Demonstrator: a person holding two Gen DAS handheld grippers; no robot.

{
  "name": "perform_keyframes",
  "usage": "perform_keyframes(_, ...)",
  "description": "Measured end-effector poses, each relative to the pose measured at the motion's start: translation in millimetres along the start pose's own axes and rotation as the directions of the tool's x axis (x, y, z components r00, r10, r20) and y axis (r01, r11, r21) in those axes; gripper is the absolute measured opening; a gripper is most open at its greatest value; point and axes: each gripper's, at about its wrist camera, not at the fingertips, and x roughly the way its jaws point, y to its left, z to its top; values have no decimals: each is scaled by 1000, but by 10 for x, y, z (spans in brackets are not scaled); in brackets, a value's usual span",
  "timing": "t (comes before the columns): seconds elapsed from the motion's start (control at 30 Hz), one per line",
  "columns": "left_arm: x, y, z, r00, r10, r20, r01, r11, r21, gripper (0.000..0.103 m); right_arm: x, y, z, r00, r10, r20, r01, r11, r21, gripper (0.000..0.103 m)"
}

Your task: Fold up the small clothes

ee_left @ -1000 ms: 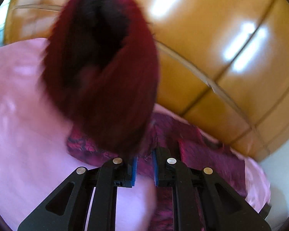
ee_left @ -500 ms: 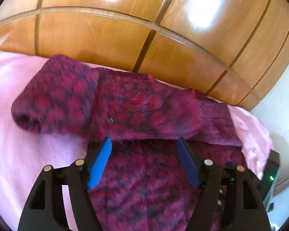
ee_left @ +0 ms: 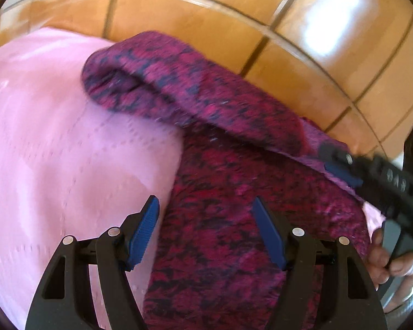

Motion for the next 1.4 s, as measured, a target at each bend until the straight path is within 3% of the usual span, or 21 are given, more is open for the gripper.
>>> perform_keyframes(0.1, -2, 55, -21, 1000, -3, 6, 4, 1000, -25, 69, 400, 137, 141, 997, -8, -80, 9, 1000, 21, 46)
perform_keyframes(0.23, -79, 170, 87, 999, 47, 27, -44, 994, -100, 69, 558, 208, 314, 994, -34, -103, 37, 999, 27, 8)
perform_keyframes(0.3, -113, 261, 200, 991, 123, 61, -113, 983, -142, 69, 380, 268, 422, 999, -27, -47, 27, 1000, 3, 7)
perform_keyframes(0.4, -48, 401, 370, 980, 195, 46, -182, 963, -199, 69, 60, 285, 547, 999, -5, 38, 5, 1000, -11, 7)
perform_keyframes(0.63, 211, 344, 698, 976, 219, 15, -210, 952, -223, 69, -518, 245, 794, 983, 33, 180, -29, 999, -26, 5)
perform_keyframes(0.73, 342, 282, 793, 970, 244, 4, -237, 947, -218, 69, -709, 154, 822, 974, 11, 228, -5, 1000, -30, 4)
perform_keyframes(0.9, 519, 188, 804, 949, 313, -15, -312, 937, -154, 69, -1015, -332, 781, 951, -80, 300, 73, 997, 34, 4)
perform_keyframes(1.03, 545, 164, 786, 942, 336, -6, -334, 935, -118, 72, -960, -819, 691, 949, -185, 256, 154, 978, 138, 4)
perform_keyframes(1.17, 572, 131, 797, 937, 350, -5, -349, 933, -83, 74, -604, -1337, 422, 951, -289, 108, 259, 938, 232, 4)
perform_keyframes(1.23, 595, 125, 797, 934, 356, -5, -356, 932, -64, 74, -425, -1538, 244, 953, -299, 45, 276, 920, 277, 4)
perform_keyframes(1.4, 611, 73, 741, 923, 385, -1, -385, 923, -10, 71, -253, -1660, 129, 939, -343, 34, 320, 905, 280, 4)
